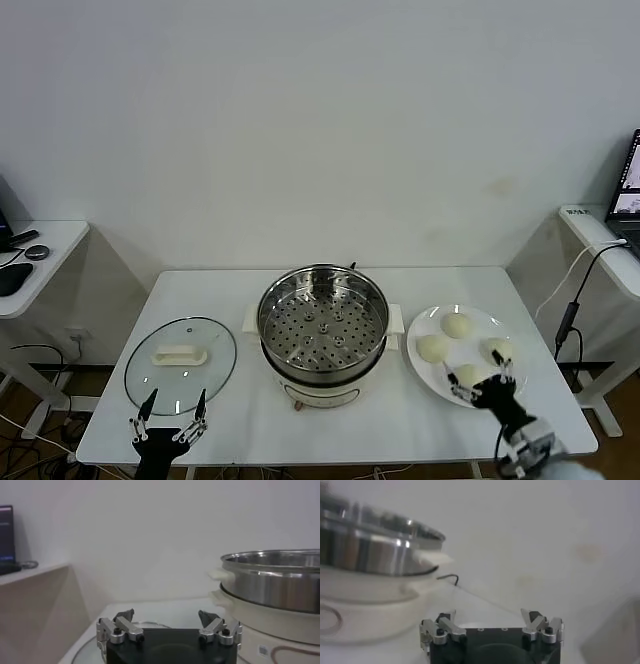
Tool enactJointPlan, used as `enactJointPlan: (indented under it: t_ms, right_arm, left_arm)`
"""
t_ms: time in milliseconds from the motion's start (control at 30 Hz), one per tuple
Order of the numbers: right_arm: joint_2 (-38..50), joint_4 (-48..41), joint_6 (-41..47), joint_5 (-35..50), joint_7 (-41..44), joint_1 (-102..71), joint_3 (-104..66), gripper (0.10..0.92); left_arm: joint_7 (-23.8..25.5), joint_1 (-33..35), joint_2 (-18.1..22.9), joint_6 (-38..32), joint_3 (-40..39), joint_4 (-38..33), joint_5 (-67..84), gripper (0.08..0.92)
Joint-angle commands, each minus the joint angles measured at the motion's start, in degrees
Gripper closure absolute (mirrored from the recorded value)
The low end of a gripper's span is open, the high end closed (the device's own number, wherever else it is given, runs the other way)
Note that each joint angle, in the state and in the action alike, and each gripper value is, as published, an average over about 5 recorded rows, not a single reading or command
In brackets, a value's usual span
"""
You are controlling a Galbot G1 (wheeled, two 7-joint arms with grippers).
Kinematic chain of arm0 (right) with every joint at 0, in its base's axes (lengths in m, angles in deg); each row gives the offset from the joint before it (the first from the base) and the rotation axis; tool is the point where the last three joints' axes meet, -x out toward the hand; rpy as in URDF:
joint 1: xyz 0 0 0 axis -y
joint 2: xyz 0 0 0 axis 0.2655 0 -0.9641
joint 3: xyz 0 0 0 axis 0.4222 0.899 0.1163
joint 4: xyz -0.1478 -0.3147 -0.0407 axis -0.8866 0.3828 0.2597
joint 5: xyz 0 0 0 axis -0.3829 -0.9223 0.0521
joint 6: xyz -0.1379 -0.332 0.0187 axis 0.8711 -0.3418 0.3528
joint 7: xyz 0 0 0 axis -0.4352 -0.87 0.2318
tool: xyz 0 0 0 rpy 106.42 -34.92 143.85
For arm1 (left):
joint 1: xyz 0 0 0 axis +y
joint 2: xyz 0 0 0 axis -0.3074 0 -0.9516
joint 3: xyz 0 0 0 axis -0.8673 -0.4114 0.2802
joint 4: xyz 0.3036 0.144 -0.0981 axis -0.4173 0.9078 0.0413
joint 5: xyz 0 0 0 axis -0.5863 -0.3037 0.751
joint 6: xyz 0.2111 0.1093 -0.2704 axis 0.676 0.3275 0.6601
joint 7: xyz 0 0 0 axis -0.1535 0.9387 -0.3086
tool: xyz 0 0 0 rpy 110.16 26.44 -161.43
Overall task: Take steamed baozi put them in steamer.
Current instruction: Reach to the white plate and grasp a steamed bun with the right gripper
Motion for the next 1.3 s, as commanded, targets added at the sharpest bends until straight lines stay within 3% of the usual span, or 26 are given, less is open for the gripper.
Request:
enactJointPlan:
  t_ms: [33, 233, 567, 967, 1300]
  right_arm:
    - [18.99, -11.06, 1.79, -10.51, 12.79, 20.12, 9.62, 0.203]
    - [20.35, -21.11, 3.22, -10.69, 23.26, 41.36, 29.95, 0.203]
    - [13.52, -37.47, 5.97, -9.22, 40.18, 67.07, 58.67, 0.203]
    - [1.25, -53.30, 1.29, -14.59, 39.65, 72.73, 65.55, 0.203]
    - [-3.17, -55.75, 1.04, -13.67, 39.32, 73.49, 67.44, 0.203]
  left_arm:
    - [0.74, -1.05, -0.19, -0.49, 0.44, 0.33, -0.98, 0.177]
    - [0.85, -0.83, 0.56, -1.31, 1.10, 0.07, -1.58, 0.177]
    - [0.39, 0.02, 1.21, -3.10, 3.28, -0.69, -2.94, 0.177]
    - [-0.16, -0.62, 2.16, -3.94, 5.21, -0.44, -4.19, 0.177]
    - [-0.13, -0.17, 2.51, -4.99, 5.67, -0.06, -5.23, 0.177]
